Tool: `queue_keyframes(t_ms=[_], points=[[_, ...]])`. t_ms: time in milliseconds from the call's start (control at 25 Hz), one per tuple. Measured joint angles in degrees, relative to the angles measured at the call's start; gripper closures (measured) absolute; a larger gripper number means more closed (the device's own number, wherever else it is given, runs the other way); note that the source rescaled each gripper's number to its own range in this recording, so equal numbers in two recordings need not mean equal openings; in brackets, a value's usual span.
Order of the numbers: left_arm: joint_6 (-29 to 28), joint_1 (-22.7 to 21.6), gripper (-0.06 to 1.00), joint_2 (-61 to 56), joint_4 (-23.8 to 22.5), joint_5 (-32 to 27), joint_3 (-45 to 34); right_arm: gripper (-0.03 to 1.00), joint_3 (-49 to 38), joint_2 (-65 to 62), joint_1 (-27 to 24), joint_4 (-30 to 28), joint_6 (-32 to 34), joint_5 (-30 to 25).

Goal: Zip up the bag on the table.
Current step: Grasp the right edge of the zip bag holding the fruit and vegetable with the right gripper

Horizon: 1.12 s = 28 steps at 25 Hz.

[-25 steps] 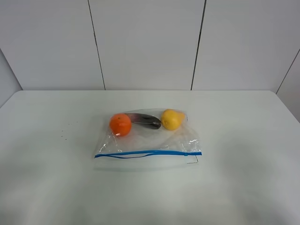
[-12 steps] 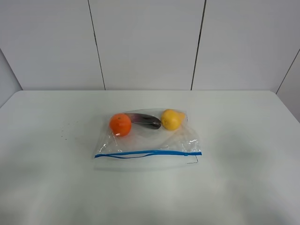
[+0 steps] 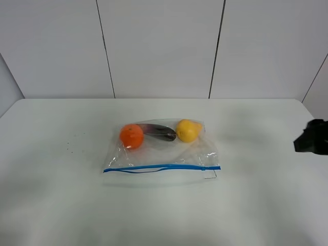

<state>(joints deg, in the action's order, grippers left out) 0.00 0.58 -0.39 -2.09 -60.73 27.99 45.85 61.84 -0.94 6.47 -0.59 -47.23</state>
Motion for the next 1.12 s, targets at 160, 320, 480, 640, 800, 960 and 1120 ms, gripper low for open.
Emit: queue_keyframes(t_ms=[160, 320, 480, 640, 800, 960, 1120], points=[[0.0, 0.0, -0.02, 0.0, 0.0, 0.0, 0.0, 0.07, 3.7, 13.7, 0.0, 4.6, -4.8, 2.7], [0.0, 0.0, -0.02, 0.0, 0.0, 0.0, 0.0, 0.07, 7.3, 23.7, 0.0, 12.7, -12.2, 4.6], [0.0, 0.0, -0.02, 0.0, 0.0, 0.0, 0.0, 0.07, 10.1, 32.2, 0.0, 23.1, -21.7, 5.2], [0.0, 0.0, -0.02, 0.0, 0.0, 0.0, 0.0, 0.07, 11.1, 38.8, -0.3, 33.2, -33.7, 4.9], [0.0, 0.0, -0.02, 0.0, 0.0, 0.0, 0.0, 0.07, 11.1, 45.0, -3.4, 43.4, -45.7, 1.9], [0.0, 0.0, -0.02, 0.0, 0.0, 0.0, 0.0, 0.07, 11.2, 50.7, -5.3, 53.7, -56.9, -4.1], [0.0, 0.0, -0.02, 0.0, 0.0, 0.0, 0.0, 0.09, 12.1, 55.5, -5.1, 57.9, -62.0, -5.4]])
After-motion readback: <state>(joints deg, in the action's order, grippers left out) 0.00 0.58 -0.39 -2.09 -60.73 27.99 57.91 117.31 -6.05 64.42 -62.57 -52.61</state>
